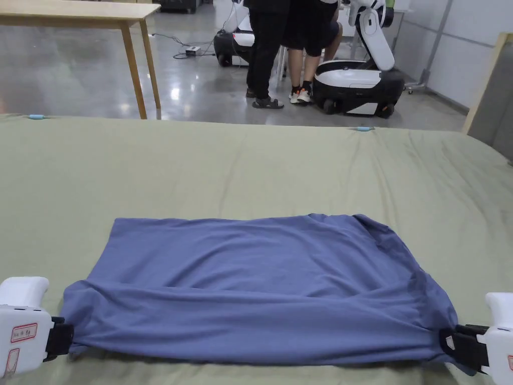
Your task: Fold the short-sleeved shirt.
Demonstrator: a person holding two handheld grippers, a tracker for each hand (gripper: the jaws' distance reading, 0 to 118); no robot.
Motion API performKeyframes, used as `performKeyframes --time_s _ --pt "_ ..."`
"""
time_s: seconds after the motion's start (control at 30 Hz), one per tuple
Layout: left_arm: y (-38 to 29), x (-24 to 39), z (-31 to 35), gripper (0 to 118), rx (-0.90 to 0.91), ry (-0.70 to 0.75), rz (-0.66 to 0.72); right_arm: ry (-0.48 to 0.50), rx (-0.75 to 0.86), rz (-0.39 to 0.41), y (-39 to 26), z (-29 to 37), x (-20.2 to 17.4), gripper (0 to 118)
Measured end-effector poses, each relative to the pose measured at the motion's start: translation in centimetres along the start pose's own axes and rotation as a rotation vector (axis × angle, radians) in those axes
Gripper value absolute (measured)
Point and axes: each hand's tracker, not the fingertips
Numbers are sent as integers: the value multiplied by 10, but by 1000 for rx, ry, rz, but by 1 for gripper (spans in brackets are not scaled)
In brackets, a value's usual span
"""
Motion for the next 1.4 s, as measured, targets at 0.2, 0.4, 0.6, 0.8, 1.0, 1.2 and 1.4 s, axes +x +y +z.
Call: performKeyframes --time_s 0.2,0.4,0.6,0.8,1.0,1.2,1.4 --pt "-29 -10 31 7 7 -5 2 10 4 7 -23 37 -2 6" --pt "-80 -20 59 7 -20 -11 23 35 -35 3 -67 67 -8 6" --pt "-98 -26 60 7 -38 -17 47 50 -62 -18 -82 69 -10 6" --pt "-90 -32 52 110 -29 6 84 74 8 -90 -72 76 -6 114" --pt "-50 -37 65 83 115 10 141 -10 81 -110 -38 63 3 82" --pt "25 -20 15 6 137 25 32 -48 126 -76 17 26 -10 1" --pt "95 -31 -76 16 99 37 65 -65 80 -65 49 -20 -3 1"
